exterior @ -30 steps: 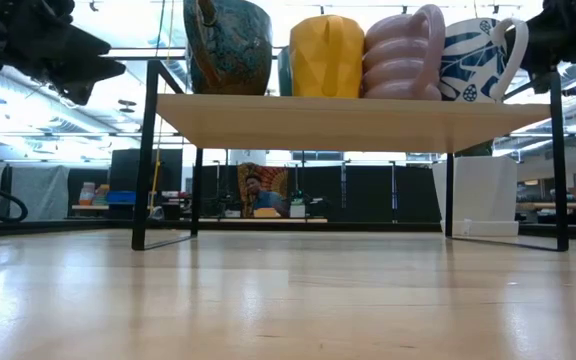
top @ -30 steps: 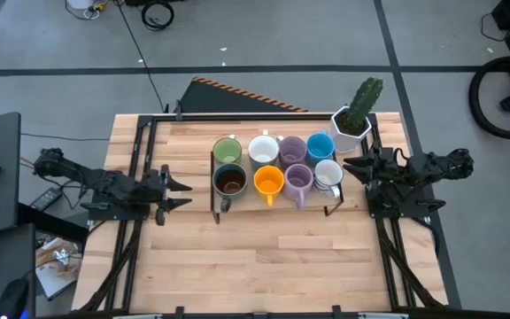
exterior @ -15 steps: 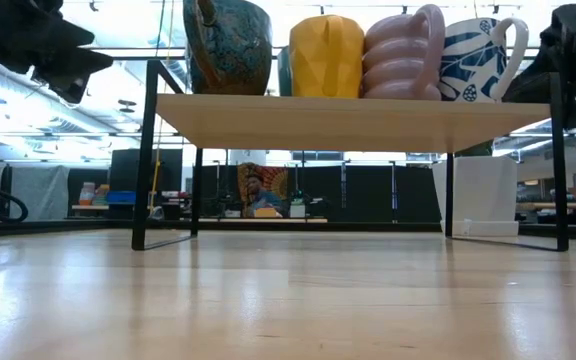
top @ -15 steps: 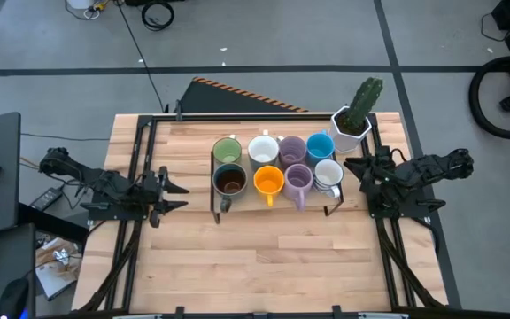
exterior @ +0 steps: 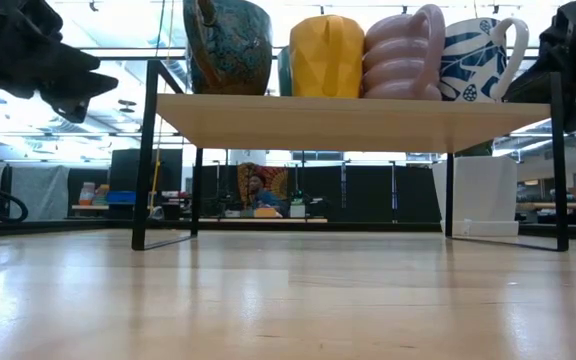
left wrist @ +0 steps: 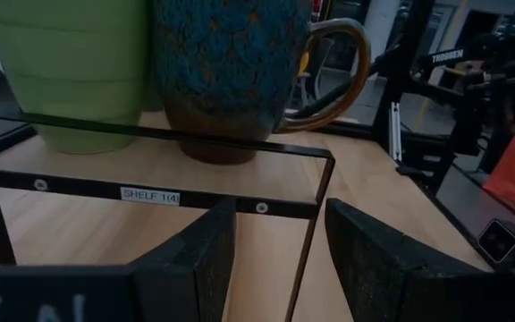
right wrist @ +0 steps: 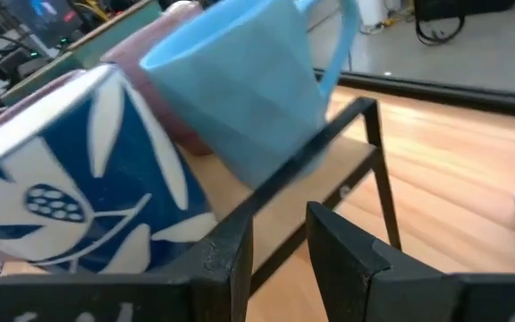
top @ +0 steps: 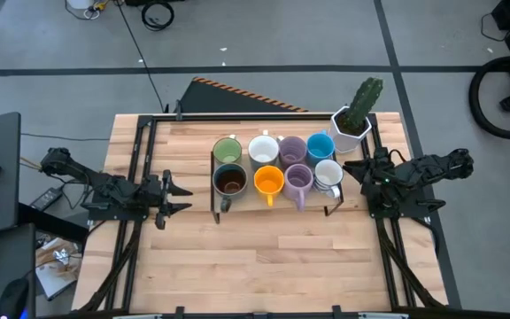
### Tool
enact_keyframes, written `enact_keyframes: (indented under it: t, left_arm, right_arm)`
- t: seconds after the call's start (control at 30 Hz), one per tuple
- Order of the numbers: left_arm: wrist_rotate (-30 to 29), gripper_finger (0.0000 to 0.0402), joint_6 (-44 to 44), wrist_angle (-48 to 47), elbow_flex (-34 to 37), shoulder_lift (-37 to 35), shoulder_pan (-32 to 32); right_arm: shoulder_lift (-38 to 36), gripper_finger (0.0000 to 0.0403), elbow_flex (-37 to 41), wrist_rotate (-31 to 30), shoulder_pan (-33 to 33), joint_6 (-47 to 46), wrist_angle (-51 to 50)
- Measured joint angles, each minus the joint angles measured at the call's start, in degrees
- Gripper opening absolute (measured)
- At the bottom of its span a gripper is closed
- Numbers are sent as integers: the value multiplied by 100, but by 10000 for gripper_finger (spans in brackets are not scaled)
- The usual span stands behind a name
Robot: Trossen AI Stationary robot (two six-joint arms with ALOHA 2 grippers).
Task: Place coffee mugs
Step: Return to Home Position
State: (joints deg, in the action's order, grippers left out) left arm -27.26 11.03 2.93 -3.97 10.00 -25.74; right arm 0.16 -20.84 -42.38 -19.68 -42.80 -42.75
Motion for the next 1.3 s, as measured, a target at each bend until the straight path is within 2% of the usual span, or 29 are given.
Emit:
enact_keyframes:
  t: [0.13, 0.27, 0.4, 0.53, 0.73, 0.9, 1.3]
  left_arm:
    - [8, 180, 55, 359, 335, 0, 0]
    - [11, 180, 230, 267, 345, 37, -28]
    - [-2, 180, -17, 627, 345, -2, -61]
    - [-64, 180, -343, 658, 348, 7, -51]
    - [-101, 180, -605, 622, 350, 9, -46]
    - [-103, 180, -613, 622, 350, 9, -46]
    - [-101, 181, -573, 622, 352, 9, -46]
  right_arm:
    - [2, 112, 0, -22, 0, -377, -294]
    - [4, 112, 0, 36, 0, -645, -316]
    - [4, 112, 0, 299, 0, -698, -312]
    - [4, 112, 0, 666, 0, -633, -308]
    - [4, 112, 0, 663, 0, -154, -296]
    - [4, 112, 0, 923, 0, 140, -272]
    - [4, 112, 0, 1529, 0, 100, -277]
